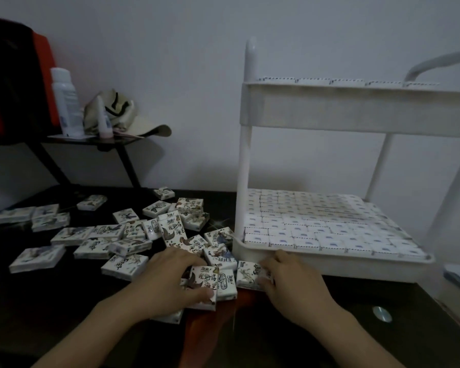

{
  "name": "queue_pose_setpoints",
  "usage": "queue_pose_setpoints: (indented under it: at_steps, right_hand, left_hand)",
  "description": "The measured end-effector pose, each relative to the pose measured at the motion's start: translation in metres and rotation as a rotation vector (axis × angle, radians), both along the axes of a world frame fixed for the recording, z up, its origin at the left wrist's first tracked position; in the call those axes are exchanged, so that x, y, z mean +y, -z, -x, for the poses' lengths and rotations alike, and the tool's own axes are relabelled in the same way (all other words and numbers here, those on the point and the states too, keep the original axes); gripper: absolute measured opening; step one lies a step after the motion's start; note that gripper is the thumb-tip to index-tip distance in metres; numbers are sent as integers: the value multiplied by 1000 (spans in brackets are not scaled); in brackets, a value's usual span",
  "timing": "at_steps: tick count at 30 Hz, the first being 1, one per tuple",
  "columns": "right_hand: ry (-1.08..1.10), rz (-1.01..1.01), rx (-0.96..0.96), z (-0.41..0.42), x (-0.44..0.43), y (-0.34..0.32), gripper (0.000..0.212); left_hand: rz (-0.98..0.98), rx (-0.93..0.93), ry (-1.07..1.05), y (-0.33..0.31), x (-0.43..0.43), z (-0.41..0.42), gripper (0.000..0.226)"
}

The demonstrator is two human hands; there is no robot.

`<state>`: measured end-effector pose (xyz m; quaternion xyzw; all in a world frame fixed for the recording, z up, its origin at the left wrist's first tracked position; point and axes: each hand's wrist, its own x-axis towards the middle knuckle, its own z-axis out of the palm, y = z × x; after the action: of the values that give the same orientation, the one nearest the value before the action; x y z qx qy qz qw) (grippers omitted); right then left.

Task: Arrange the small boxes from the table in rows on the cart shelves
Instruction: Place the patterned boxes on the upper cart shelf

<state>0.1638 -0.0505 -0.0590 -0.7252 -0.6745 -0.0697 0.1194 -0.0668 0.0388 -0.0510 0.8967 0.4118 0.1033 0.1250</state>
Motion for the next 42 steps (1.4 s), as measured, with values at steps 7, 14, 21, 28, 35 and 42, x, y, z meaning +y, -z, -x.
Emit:
queue_pose_setpoints:
  at_steps: [7, 14, 21, 28, 35, 42]
  right_hand:
    - [61, 110, 207, -5, -5, 8, 55]
    - [-2, 130, 797, -12, -17, 0, 42]
    - [73, -73, 1157, -28, -40, -27, 24]
    - [41, -369, 977, -69, -77, -107, 33]
    - [-56, -557, 1040, -131, -101, -239, 37]
    - [89, -522, 943, -200, -41, -328, 24]
  left_hand:
    - [-48, -173, -31, 6, -14, -8, 53]
    - [261, -574, 101, -12, -28, -17, 41]
    - [519, -684, 275, -45, -29, -46, 35]
    - [418, -732, 445, -121, -38, -94, 29]
    - [249, -801, 688, -232, -54, -156, 23]
    - [137, -981, 696, -307, -41, -214, 20]
